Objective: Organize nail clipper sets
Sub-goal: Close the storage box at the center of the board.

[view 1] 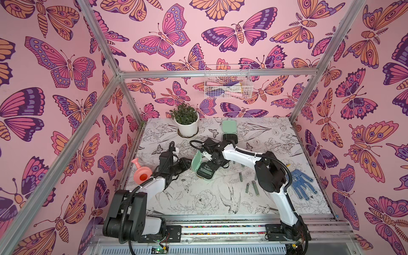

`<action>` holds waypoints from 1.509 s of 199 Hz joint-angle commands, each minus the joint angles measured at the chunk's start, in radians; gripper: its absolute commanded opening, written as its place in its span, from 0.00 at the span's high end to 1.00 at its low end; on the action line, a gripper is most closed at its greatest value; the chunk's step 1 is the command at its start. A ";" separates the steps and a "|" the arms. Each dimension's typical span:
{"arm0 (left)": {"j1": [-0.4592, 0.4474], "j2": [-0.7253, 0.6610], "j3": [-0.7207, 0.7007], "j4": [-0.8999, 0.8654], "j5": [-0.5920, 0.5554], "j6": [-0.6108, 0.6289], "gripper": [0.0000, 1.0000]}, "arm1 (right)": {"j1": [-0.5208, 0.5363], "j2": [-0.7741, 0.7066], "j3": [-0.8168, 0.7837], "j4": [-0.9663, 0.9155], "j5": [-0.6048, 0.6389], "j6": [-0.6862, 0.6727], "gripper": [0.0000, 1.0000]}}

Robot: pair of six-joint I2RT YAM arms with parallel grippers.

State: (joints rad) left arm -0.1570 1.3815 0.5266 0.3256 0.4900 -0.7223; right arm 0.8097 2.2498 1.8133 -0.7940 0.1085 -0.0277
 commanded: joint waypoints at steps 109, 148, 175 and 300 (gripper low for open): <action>-0.036 0.040 0.045 0.049 0.066 0.004 0.71 | 0.006 -0.231 -0.126 0.075 -0.009 0.402 0.62; -0.076 0.058 0.071 0.025 0.088 0.009 0.71 | 0.005 -0.453 -0.365 0.147 0.004 0.594 0.56; -0.149 0.078 0.097 -0.026 0.078 0.030 0.71 | -0.007 -0.576 -0.515 0.214 -0.028 0.718 0.54; -0.354 0.259 0.189 -0.282 -0.164 0.070 0.72 | -0.058 -0.565 -0.786 0.688 -0.255 1.164 0.60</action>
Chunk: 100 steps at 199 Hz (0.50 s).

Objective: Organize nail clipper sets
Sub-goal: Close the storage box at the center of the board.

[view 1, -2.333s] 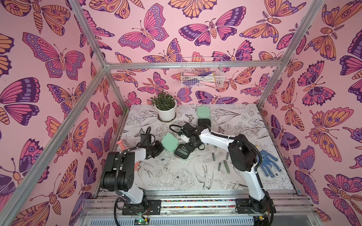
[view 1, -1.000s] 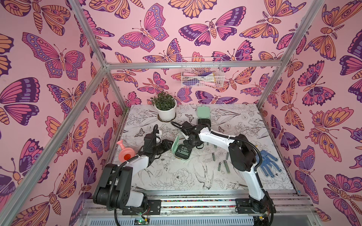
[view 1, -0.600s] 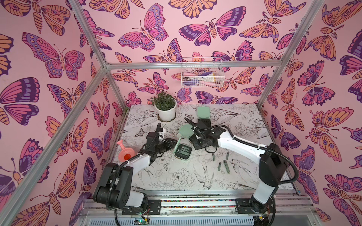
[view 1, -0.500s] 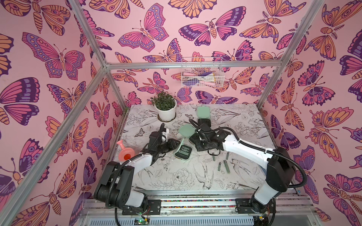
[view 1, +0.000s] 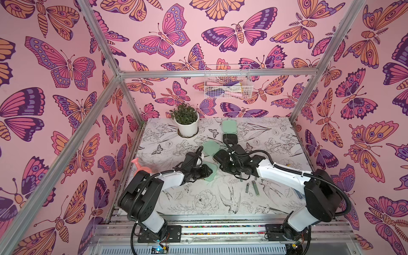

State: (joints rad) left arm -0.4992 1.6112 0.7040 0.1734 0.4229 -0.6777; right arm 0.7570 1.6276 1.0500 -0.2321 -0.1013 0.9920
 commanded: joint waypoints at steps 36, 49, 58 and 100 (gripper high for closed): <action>-0.024 0.022 0.047 -0.258 -0.171 0.056 0.73 | -0.004 0.124 -0.031 0.165 -0.046 0.198 0.61; -0.025 0.019 0.048 -0.282 -0.189 0.061 0.73 | -0.003 0.144 -0.041 0.191 -0.053 0.217 0.61; -0.027 0.019 0.047 -0.290 -0.194 0.060 0.73 | -0.004 0.158 -0.048 0.212 -0.062 0.228 0.61; -0.030 0.028 0.042 -0.301 -0.198 0.059 0.73 | 0.004 0.187 -0.037 0.234 -0.077 0.242 0.63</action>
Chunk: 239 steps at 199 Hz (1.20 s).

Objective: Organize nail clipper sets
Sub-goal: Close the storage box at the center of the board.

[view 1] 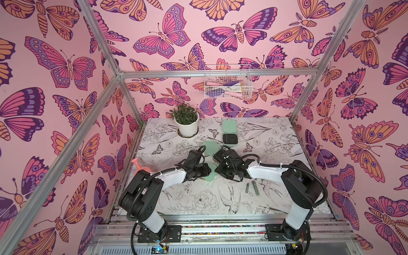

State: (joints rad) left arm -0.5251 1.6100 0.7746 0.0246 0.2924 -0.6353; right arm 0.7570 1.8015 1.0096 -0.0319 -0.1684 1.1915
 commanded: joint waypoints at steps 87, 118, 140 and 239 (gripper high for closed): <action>-0.006 0.024 -0.014 -0.204 -0.091 0.029 0.69 | 0.021 0.045 0.024 0.031 -0.018 0.049 0.66; -0.006 0.025 -0.012 -0.210 -0.098 0.031 0.69 | 0.025 0.056 0.038 0.027 -0.019 0.045 0.67; -0.006 0.031 -0.011 -0.210 -0.098 0.030 0.69 | 0.027 0.058 0.039 0.029 -0.025 0.046 0.69; -0.006 0.028 -0.010 -0.224 -0.110 0.033 0.69 | 0.028 0.005 0.062 -0.022 -0.039 0.029 0.70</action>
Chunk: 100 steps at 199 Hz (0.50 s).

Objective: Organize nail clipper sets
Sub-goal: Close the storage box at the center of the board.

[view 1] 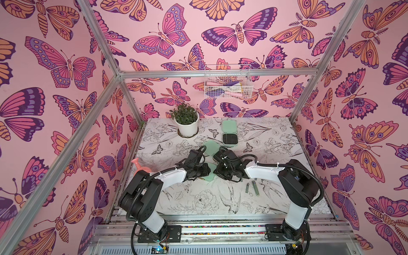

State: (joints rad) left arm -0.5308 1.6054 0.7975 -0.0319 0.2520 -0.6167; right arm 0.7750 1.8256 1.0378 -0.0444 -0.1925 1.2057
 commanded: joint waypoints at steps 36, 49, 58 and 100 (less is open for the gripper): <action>-0.001 0.030 -0.034 -0.169 -0.071 0.015 0.70 | 0.017 -0.016 0.046 -0.030 -0.007 0.008 0.71; -0.001 0.031 -0.034 -0.169 -0.071 0.015 0.69 | 0.018 -0.014 0.045 -0.036 -0.002 0.005 0.71; 0.000 0.031 -0.033 -0.169 -0.071 0.016 0.70 | 0.018 -0.010 0.043 -0.041 0.002 0.003 0.71; -0.001 0.030 -0.034 -0.169 -0.071 0.016 0.70 | 0.018 0.013 0.040 -0.049 0.014 -0.004 0.72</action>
State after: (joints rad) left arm -0.5308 1.6047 0.7994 -0.0380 0.2420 -0.6102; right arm 0.7872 1.8252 1.0557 -0.0711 -0.2016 1.2041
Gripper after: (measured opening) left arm 0.305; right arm 0.285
